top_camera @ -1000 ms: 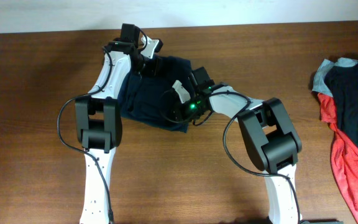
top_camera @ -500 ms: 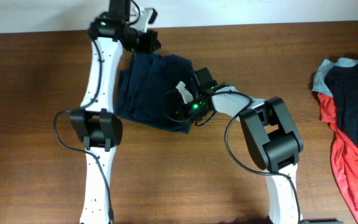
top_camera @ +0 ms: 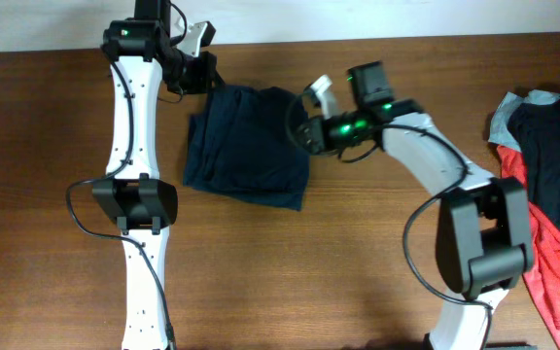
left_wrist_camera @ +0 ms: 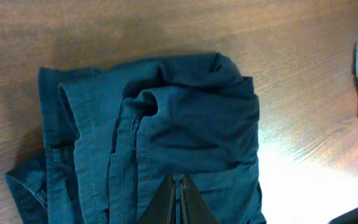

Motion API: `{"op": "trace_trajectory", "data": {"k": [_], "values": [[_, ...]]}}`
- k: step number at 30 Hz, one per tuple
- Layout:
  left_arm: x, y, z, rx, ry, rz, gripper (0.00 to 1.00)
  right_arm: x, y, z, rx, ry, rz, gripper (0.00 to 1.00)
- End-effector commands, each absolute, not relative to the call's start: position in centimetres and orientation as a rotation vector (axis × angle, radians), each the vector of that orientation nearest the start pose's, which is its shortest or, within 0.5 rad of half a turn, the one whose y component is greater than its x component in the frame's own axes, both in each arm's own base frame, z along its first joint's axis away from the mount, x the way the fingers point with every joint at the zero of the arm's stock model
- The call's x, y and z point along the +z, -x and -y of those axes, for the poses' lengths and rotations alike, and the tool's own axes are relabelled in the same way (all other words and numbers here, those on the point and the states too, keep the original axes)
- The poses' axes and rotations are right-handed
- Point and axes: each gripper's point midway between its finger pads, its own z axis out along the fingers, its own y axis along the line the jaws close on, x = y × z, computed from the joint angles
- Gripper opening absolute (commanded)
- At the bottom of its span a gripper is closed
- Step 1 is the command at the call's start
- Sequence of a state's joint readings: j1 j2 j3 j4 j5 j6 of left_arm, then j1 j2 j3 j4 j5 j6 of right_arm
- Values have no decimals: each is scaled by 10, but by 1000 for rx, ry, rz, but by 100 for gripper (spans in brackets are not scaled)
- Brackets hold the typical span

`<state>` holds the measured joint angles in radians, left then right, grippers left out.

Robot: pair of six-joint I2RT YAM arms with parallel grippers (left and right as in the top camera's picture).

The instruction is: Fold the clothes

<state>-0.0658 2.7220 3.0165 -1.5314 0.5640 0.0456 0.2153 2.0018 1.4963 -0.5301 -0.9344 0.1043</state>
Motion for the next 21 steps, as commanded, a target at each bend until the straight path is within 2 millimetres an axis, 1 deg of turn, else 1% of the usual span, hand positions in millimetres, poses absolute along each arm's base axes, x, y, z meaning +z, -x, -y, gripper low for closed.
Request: {"op": "trace_trajectory", "data": {"k": [1,2,3,4,5,6,10,15,16,19,21], "values": [[114,-543,118,-692,-289,-2768,5,137,-425,-226,1363,483,-2404,9],[110,-543,114,-661,-282,-2784,5,136,-425,-226,1357,501,-2396,8],[102,-543,111,-637,-275,-2806,5,135,-425,-227,1353,519,-2392,8],[99,-542,110,-630,-272,-2817,5,133,-424,-230,1348,540,-2388,8],[90,-540,110,-637,-267,-2839,6,126,-424,-231,1329,538,-2407,5],[87,-539,110,-639,-265,-2848,6,123,-424,-232,1321,539,-2415,4],[68,-530,110,-655,-249,-2915,7,101,-426,-243,1327,557,-2433,4],[47,-522,109,-671,-286,-2963,7,63,-428,-257,1342,587,-2449,4],[44,-522,107,-660,-283,-2971,7,53,-429,-259,1345,586,-2456,4],[26,-520,101,-615,-273,-3016,7,22,-426,-259,1363,562,-2508,4],[13,-518,98,-597,-267,-3043,7,3,-422,-258,1385,504,-2569,4]]}}
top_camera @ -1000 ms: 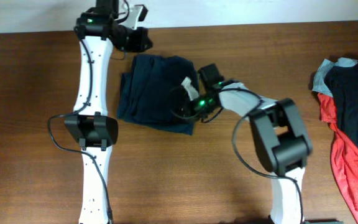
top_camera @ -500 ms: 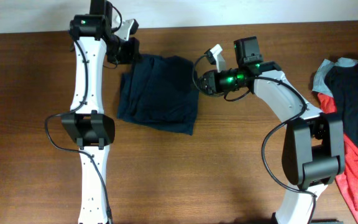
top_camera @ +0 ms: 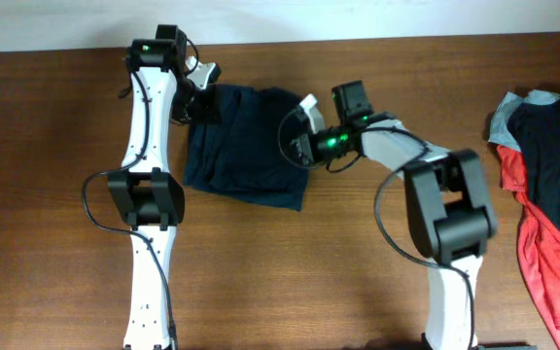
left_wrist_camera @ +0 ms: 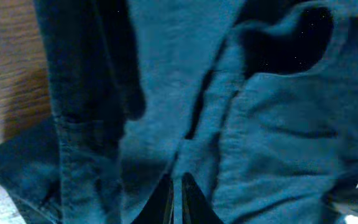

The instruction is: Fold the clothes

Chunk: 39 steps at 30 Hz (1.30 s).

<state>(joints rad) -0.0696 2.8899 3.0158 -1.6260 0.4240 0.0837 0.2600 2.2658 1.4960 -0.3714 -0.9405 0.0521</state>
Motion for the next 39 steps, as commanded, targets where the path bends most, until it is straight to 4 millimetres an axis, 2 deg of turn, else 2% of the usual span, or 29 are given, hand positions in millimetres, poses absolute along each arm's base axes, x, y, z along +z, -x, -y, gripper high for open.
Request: {"op": "trace_trajectory", "data": {"k": [1,4,7,9,11,14,17,18,19,21,23,26,32,36,39], "values": [[6,-516,98,-596,-264,-3057,6,-7,-420,-256,1398,456,-2606,4],[-10,-513,98,-604,-257,-3089,1,-24,-416,-252,1423,349,-2679,4],[-8,-516,102,-637,-260,-3065,0,-27,-417,-248,1415,318,-2696,4],[9,-522,110,-701,-270,-3005,0,-26,-419,-246,1413,313,-2692,4],[37,-529,116,-751,-285,-2927,0,-26,-420,-245,1413,308,-2691,4],[88,-540,118,-730,-317,-2797,0,-20,-422,-247,1436,320,-2670,4],[126,-544,120,-711,-336,-2716,0,10,-429,-257,1533,373,-2575,4],[135,-544,122,-717,-336,-2697,1,24,-433,-260,1562,398,-2533,4],[142,-542,127,-741,-348,-2680,0,46,-440,-265,1593,438,-2470,4],[143,-537,135,-770,-363,-2686,1,76,-449,-269,1600,490,-2390,4],[135,-531,139,-778,-380,-2723,1,100,-461,-271,1577,530,-2329,4],[120,-516,142,-797,-404,-2798,1,119,-477,-273,1519,558,-2280,4],[88,-498,147,-899,-419,-2911,0,83,-507,-253,1205,400,-2419,4],[73,-486,153,-1025,-473,-2928,0,62,-516,-248,1118,370,-2445,4],[58,-478,148,-1052,-474,-2972,0,54,-524,-250,1117,367,-2420,4]]}}
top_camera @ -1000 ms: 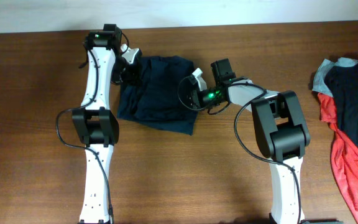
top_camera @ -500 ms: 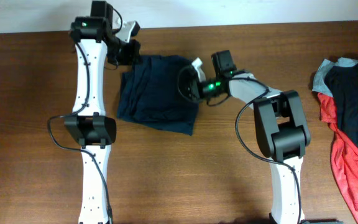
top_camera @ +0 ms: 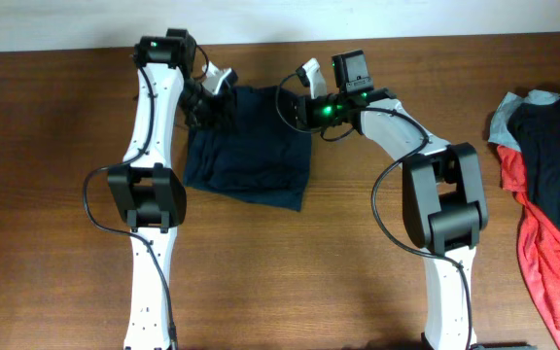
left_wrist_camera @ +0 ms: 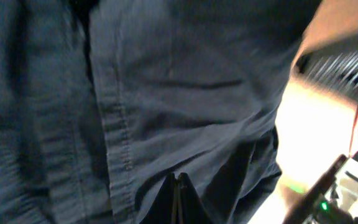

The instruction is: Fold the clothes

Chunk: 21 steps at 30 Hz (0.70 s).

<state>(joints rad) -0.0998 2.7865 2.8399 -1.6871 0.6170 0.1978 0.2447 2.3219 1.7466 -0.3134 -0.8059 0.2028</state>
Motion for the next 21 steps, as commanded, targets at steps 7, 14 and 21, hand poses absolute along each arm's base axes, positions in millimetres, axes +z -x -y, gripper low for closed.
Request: {"op": "trace_trajectory", "data": {"k": [7,14,21], "values": [[21,-465,135,-1038,-461,-3074,0,9,-532,-240,1032,270,-2497,4],[-5,-459,129,-984,-462,-3129,0,-27,-520,-237,1035,245,-2583,4],[58,-488,137,-963,-518,-2927,0,20,-528,-239,1194,300,-2460,4]]}}
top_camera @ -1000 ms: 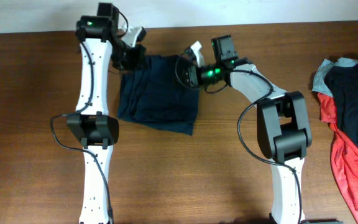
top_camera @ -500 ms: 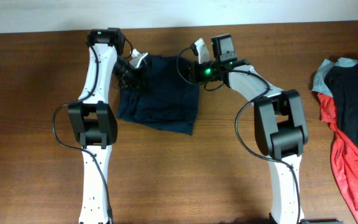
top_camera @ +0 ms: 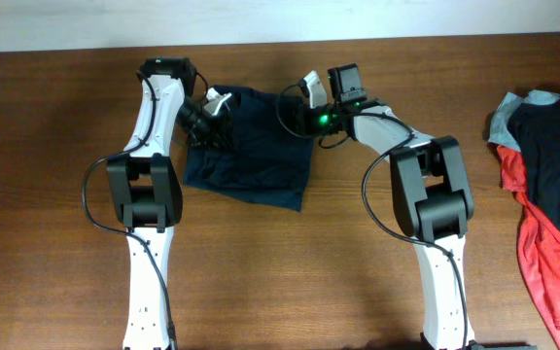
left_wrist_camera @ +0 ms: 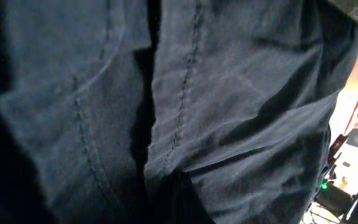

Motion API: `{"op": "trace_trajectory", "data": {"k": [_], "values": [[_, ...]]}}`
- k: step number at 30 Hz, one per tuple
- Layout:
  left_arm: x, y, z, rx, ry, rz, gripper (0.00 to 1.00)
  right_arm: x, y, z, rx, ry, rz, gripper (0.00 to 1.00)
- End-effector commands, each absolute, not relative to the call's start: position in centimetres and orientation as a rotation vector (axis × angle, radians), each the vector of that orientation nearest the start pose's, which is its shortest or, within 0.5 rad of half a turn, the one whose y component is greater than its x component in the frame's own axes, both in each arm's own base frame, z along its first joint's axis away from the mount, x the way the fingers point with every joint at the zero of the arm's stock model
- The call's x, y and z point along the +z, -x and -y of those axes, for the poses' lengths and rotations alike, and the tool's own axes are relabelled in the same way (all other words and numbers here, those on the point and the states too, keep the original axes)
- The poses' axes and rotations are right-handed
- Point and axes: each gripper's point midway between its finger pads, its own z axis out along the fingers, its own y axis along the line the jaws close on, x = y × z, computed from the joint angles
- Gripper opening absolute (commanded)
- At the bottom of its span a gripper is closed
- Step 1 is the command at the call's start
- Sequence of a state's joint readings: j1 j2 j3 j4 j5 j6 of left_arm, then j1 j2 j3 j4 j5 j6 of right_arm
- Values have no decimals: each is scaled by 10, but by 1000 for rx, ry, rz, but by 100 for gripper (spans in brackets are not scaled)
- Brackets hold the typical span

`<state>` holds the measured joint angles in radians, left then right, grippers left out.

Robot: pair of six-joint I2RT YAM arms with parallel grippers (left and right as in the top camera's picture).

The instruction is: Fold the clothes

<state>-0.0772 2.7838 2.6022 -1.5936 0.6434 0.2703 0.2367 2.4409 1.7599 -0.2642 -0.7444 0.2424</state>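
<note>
A dark navy garment (top_camera: 251, 146) lies roughly folded on the brown table (top_camera: 66, 243), behind the middle. My left gripper (top_camera: 207, 112) is down on its upper left part. In the left wrist view the navy cloth (left_wrist_camera: 229, 93) fills the frame with seams and folds. The left gripper (left_wrist_camera: 178, 186) shows there only as a narrow dark wedge with the fingers together against the cloth. Whether a fold is pinched does not show. My right gripper (top_camera: 304, 97) sits at the garment's upper right corner, its opening unclear from above.
A heap of other clothes (top_camera: 547, 194), red, black and grey, lies at the right edge of the table. The table's far edge (top_camera: 406, 39) runs just behind both grippers. Both arms reach over the table from the front.
My left gripper has moved a little toward me and deeper onto the garment's upper left. The right gripper stays at the upper right corner. The garment's outline is about the same.
First my left gripper hung shut over the garment's far left corner and the right one was at its right side. Then both were lower on the cloth. After that the right gripper was at the upper right corner, and now the left presses into the upper left.
</note>
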Motion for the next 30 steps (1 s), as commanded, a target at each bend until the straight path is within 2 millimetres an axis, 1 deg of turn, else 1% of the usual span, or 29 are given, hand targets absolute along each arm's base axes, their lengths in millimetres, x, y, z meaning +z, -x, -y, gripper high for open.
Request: {"op": "trace_trajectory", "data": {"k": [1,3,4,7,9,11,13,14,16,17,18,19,21,22,26,29,30], "values": [[70,-493,136,-946,-526,-2893,0,32,-531,-239,1234,313,-2430,4],[95,-501,133,-913,-536,-2823,0,59,-533,-240,1321,346,-2371,4],[107,-505,131,-895,-524,-2797,0,77,-533,-240,1371,364,-2343,4],[123,-510,123,-859,-471,-2780,0,105,-529,-242,1427,374,-2336,4],[120,-511,111,-787,-416,-2817,5,119,-520,-245,1475,380,-2349,4],[111,-513,95,-672,-365,-2870,6,132,-504,-254,1548,463,-2319,4],[101,-515,74,-507,-283,-2933,9,137,-487,-264,1598,529,-2315,4],[98,-516,64,-432,-246,-2952,12,134,-480,-269,1600,549,-2335,4],[94,-518,44,-272,-196,-2977,18,121,-467,-276,1556,568,-2414,4],[92,-519,34,-198,-184,-2983,24,112,-462,-277,1502,575,-2467,4],[92,-520,27,-146,-176,-2985,37,103,-457,-279,1437,600,-2512,4],[91,-520,20,-102,-171,-2987,59,94,-451,-282,1376,640,-2547,4],[91,-520,15,-74,-164,-2989,90,82,-438,-291,1271,741,-2591,4],[91,-520,15,-74,-161,-2989,99,75,-432,-296,1207,798,-2611,4],[91,-521,15,-74,-162,-2987,99,50,-421,-308,894,908,-2696,4],[91,-521,15,-74,-162,-2986,99,36,-418,-312,659,958,-2726,4],[91,-521,15,-74,-162,-2986,99,33,-419,-311,575,941,-2745,4]]}}
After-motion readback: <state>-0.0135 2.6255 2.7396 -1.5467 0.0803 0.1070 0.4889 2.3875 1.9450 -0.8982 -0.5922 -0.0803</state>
